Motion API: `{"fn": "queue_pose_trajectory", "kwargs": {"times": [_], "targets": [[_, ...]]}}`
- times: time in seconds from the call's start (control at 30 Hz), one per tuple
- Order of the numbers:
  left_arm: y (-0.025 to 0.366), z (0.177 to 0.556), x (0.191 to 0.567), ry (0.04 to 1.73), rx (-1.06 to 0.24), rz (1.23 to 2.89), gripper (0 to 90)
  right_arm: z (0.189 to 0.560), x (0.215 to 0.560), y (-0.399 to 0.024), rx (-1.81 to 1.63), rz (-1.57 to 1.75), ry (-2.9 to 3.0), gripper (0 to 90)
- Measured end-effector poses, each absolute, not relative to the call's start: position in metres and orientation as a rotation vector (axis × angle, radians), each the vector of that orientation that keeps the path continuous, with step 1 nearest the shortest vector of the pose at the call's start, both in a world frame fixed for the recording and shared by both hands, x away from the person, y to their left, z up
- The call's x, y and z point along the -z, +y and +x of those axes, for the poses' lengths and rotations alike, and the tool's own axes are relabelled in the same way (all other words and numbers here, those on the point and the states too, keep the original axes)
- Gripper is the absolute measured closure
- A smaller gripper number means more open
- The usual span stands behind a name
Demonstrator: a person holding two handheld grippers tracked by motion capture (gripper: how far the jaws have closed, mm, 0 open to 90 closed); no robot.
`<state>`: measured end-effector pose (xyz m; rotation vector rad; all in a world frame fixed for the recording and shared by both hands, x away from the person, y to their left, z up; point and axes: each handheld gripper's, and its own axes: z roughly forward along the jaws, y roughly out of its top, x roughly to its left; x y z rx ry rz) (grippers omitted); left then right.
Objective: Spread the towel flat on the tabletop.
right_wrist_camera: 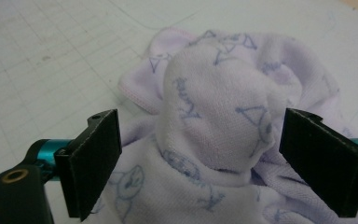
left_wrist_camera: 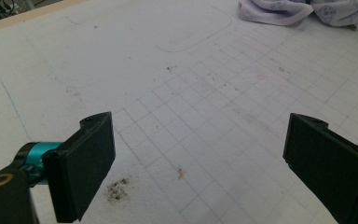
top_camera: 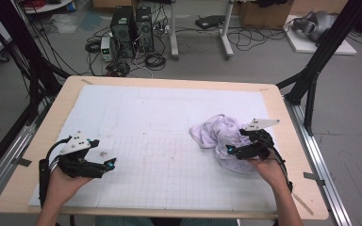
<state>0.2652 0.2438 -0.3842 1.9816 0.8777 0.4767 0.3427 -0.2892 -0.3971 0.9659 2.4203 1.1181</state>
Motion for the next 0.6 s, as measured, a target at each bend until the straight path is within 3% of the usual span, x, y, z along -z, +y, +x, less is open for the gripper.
{"fn": "queue_pose_trajectory", "kwargs": {"times": [0.13, 0.27, 0.6], "targets": [[0.243, 0.265, 0.385, 0.879, -0.476, 1.981, 9.4, 0.348, 0.405, -0.287, -1.089, 0.972, 2.456, 16.0], [0.244, 0.265, 0.386, 0.881, -0.473, 1.978, 9.4, 0.354, 0.419, -0.282, -1.035, 0.979, 2.516, 23.9], [0.24, 0.265, 0.393, 0.88, -0.453, 1.982, 9.4, 0.354, 0.422, -0.28, -1.0, 1.012, 2.526, 53.6]]}}
